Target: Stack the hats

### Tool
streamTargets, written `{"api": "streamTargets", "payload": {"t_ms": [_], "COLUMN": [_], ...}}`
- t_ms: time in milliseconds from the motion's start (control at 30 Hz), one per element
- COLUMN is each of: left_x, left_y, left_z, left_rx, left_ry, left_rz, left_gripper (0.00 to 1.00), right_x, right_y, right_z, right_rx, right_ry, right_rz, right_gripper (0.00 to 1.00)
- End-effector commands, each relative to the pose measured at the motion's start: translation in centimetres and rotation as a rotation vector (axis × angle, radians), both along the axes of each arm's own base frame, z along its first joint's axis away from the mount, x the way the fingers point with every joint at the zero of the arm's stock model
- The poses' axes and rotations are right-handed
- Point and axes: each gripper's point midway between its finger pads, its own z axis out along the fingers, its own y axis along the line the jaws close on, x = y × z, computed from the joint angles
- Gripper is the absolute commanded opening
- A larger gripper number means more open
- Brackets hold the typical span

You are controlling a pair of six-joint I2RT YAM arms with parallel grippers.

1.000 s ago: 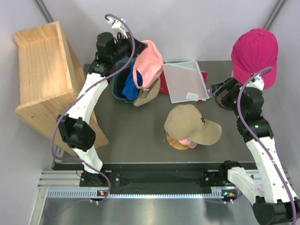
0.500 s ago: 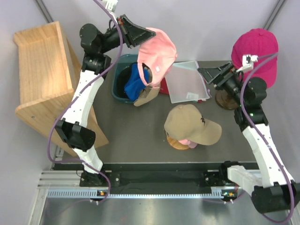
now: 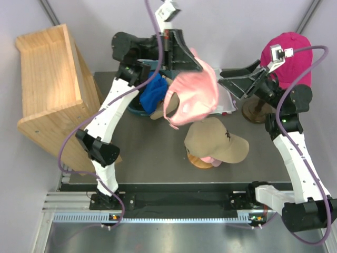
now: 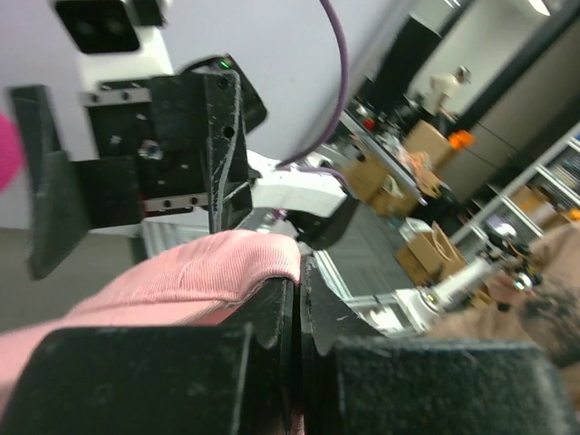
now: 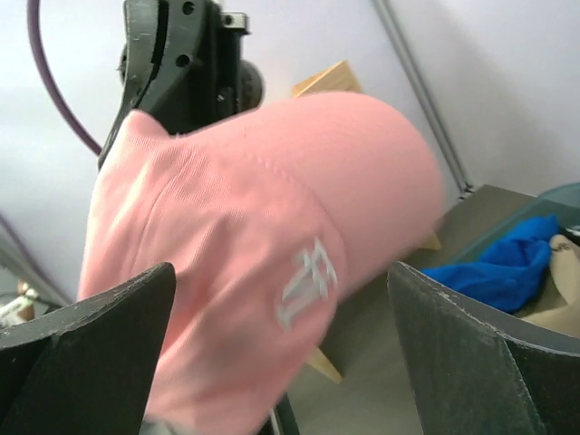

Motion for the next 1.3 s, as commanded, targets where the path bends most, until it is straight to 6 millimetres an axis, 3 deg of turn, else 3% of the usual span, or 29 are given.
{"api": "streamTargets", "payload": {"t_ms": [0,100,267,667,700,767,1000,1267], "left_x": [-5.6,-7.2,-10.8,-15.1,-15.2,-15.5,-16.9,-16.2], "left_y": [0.0,-0.2,-0.2,2.2,2.2,2.3,2.4,1.6], "left_z": [1.7,1.9,2.6,4.9,4.9,5.1,5.6,5.3], "left_rx": [0.001,0.011,0.011,-0.024,-0.015,-0.018,-0.036,-0.037], "left_ry": [-0.059,-0.052,-0.065,-0.103,-0.088,-0.090,-0.076,-0.074], "left_rz": [-0.145,-0.183,-0.260,-0.286,-0.289,-0.288,-0.323,-0.322], "left_gripper": [0.00,0.00,0.00,0.00,0.00,0.00,0.00,0.00], "right_x": [-6.1,-8.0,-9.1,-12.1,-11.9,-12.7,-11.4,-11.8], "right_y": [0.3,0.1,-0.1,0.2,0.2,0.0,0.2,0.6], "right_z": [2.7,3.0,2.1,2.3,2.3,2.5,2.4,3.3], "right_rx": [-0.018,-0.014,-0.043,0.032,0.060,0.078,0.073,0.104], "right_ry": [-0.190,-0.230,-0.253,-0.328,-0.273,-0.332,-0.325,-0.353], "right_rz": [0.138,0.142,0.145,0.345,0.383,0.414,0.446,0.500], "right_gripper": [1.00,0.99,1.00,1.00,1.00,1.00,1.00,1.00]}}
